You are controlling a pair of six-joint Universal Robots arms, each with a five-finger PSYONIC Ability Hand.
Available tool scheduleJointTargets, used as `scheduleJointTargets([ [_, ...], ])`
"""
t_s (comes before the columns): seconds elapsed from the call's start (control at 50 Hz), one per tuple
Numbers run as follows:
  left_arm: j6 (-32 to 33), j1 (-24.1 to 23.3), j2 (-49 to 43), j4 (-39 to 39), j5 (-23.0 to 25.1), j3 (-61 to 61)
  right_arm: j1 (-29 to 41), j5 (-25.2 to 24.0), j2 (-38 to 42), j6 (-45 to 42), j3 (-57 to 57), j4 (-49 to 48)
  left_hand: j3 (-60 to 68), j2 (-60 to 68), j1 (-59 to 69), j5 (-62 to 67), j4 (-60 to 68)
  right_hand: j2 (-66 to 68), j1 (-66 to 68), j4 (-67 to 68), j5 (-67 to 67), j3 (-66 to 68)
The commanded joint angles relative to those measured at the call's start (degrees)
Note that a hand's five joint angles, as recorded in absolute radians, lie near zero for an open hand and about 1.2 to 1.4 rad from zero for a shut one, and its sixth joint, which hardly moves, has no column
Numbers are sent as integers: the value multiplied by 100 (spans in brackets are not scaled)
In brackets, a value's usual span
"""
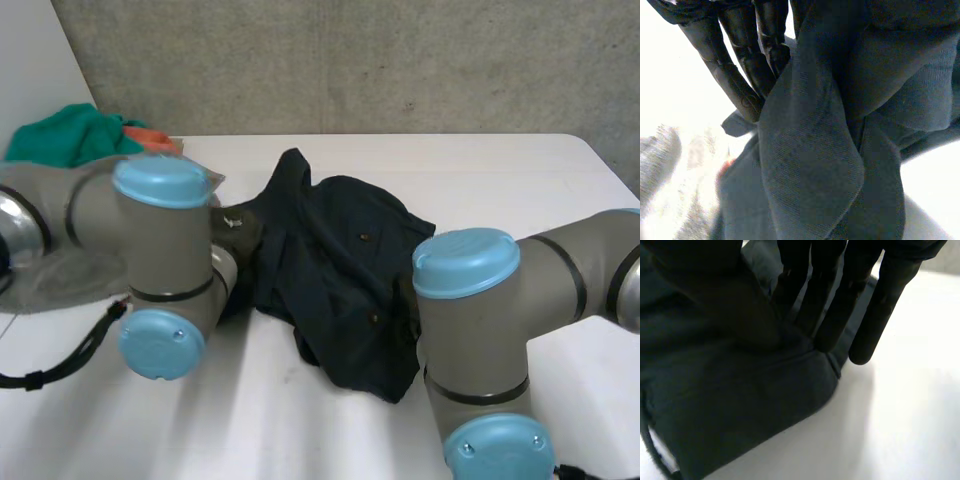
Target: Fold the laundry.
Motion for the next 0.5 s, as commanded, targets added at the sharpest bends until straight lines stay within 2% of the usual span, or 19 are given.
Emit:
scheduleJointTargets([
  [0.02, -185, 166, 1372, -163, 126, -138, -456, -320, -1010, -720, -114, -263, 1234, 1185, 1282, 1473, 1172, 1278, 1604, 1218, 1310, 1270],
  [0.06, -212, 219, 1776, -234, 267, -129, -641, -470, -1355, -1002, -211, -298, 1234, 1185, 1282, 1473, 1172, 1278, 1604, 1218, 1310, 1270],
  [0.16, -299, 465, 3137, -409, 960, 177, -1142, -1076, -2198, -1951, -1000, -238, 1234, 1185, 1282, 1473, 1172, 1278, 1604, 1218, 1310, 1270],
  [0.26, -580, 580, 3799, -717, 1453, 775, -1310, -1288, -2358, -2014, -2065, 219, 1234, 1185, 1282, 1473, 1172, 1278, 1604, 1218, 1310, 1270],
  [0.38, -1116, 694, 3774, -1077, 1656, 1584, -1328, -1437, -2060, -2005, -3260, 879, 1234, 1185, 1282, 1473, 1172, 1278, 1604, 1218, 1310, 1270],
  [0.5, -1337, 729, 2826, -1429, 1753, 1997, -1249, -1429, -1112, -2005, -4034, 1055, 1234, 1185, 1282, 1473, 1172, 1278, 1604, 1218, 1310, 1270],
])
